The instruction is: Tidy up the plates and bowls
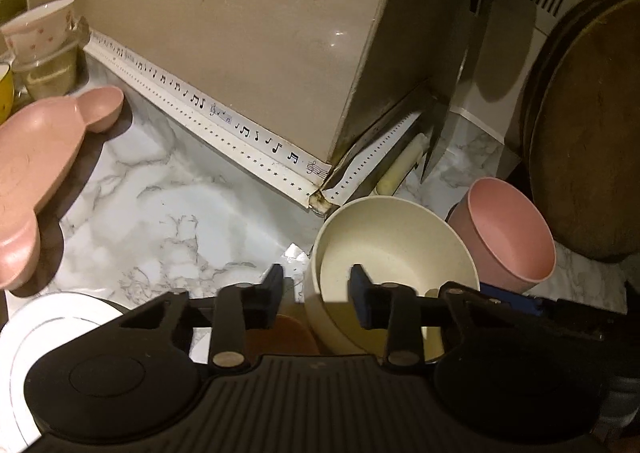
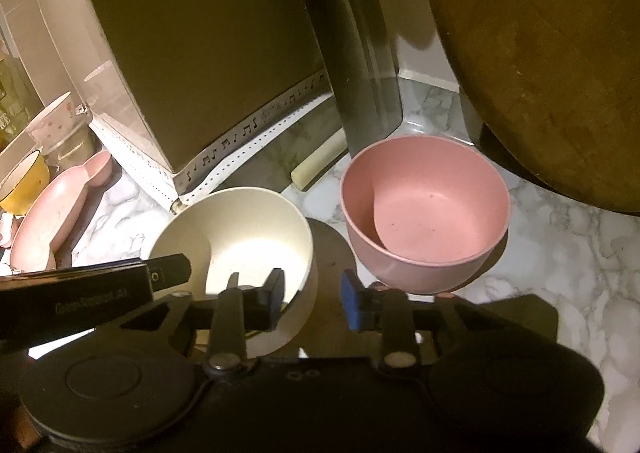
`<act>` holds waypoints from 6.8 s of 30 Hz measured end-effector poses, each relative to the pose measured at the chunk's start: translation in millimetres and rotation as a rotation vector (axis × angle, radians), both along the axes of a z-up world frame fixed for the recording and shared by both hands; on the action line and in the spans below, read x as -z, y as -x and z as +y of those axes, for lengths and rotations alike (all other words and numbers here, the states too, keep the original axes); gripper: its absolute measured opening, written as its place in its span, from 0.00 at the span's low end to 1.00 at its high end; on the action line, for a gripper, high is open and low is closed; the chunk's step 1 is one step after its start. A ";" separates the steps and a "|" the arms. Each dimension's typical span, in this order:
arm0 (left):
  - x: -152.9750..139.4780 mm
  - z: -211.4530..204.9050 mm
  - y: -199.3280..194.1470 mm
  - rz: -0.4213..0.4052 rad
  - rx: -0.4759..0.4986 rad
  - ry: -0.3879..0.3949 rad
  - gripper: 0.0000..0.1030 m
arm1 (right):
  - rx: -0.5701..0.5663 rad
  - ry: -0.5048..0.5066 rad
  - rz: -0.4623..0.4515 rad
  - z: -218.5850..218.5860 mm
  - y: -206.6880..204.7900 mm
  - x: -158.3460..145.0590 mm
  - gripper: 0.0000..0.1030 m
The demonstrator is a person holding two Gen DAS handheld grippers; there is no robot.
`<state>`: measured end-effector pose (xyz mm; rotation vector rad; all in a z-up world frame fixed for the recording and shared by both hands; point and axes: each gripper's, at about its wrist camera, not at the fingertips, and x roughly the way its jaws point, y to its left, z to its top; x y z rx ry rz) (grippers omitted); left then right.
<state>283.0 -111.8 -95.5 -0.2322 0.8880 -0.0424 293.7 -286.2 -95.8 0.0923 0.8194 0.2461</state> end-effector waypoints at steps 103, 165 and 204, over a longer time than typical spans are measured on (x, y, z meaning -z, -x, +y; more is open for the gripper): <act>-60.1 -76.1 122.7 -0.090 0.282 -0.019 0.74 | 0.225 0.082 -0.102 -91.3 161.3 -86.1 0.82; 10.8 -104.8 -69.8 0.090 0.118 -0.002 0.19 | 0.089 0.045 0.146 -93.5 -70.3 -22.4 0.09; -79.7 -115.3 63.0 0.019 0.303 -0.020 0.15 | 0.176 0.053 0.056 -101.4 80.8 -94.5 0.09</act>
